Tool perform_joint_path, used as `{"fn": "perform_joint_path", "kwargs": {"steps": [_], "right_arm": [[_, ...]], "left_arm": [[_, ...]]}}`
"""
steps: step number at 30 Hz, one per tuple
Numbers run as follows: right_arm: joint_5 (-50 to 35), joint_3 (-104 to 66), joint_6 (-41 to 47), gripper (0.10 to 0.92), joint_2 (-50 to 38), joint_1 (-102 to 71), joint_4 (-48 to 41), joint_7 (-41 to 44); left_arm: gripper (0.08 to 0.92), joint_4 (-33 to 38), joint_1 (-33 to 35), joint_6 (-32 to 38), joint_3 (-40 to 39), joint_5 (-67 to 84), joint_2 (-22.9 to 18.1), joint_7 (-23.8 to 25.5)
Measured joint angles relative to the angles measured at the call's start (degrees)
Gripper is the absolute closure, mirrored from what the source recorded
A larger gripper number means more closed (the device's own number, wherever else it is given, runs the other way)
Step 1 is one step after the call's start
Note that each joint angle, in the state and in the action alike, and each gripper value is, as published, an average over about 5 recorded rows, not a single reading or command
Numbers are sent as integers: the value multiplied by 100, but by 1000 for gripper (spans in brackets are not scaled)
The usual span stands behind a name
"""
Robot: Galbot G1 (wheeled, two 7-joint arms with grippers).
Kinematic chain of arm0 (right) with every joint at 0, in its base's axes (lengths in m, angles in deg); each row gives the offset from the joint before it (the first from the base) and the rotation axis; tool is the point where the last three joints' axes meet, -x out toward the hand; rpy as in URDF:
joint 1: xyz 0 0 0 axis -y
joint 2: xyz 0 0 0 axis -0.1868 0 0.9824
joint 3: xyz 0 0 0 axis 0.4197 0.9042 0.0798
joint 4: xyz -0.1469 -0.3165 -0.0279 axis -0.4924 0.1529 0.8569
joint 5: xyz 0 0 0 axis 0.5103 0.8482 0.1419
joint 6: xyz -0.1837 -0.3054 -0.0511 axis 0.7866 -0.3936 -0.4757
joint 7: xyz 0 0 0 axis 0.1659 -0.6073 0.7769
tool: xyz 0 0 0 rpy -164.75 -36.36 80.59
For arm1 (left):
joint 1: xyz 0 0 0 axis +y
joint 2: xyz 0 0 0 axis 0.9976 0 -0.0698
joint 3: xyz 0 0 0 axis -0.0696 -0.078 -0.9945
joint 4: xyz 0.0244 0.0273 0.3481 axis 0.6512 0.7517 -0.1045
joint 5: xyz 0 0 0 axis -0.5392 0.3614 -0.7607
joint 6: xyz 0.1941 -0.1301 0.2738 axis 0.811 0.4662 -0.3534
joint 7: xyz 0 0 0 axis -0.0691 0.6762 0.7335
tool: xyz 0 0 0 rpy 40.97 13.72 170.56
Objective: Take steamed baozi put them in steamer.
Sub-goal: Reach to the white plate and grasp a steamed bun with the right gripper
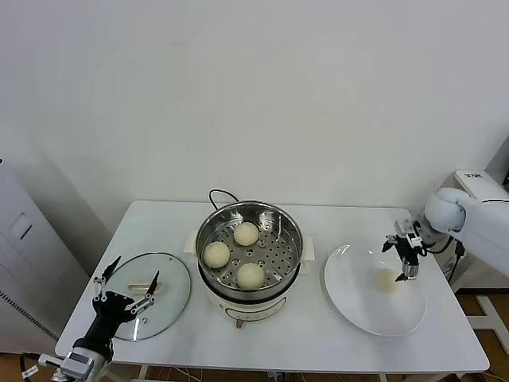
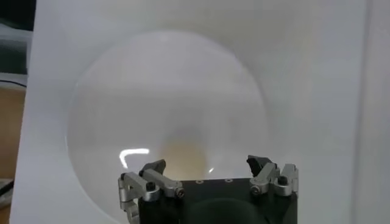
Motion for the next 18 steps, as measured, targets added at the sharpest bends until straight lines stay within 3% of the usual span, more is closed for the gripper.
{"fn": "perform_joint_path", "kwargs": {"steps": [12,18], "right_arm": [[309,-549,41,210,263,-762,-459,-164],[350,-650,77,344,331,-912,-571,-220]], "left_arm": [[177,-8,44,23,20,-18,-32,4],[177,-36,41,33,45,-16,-29,5]]}}
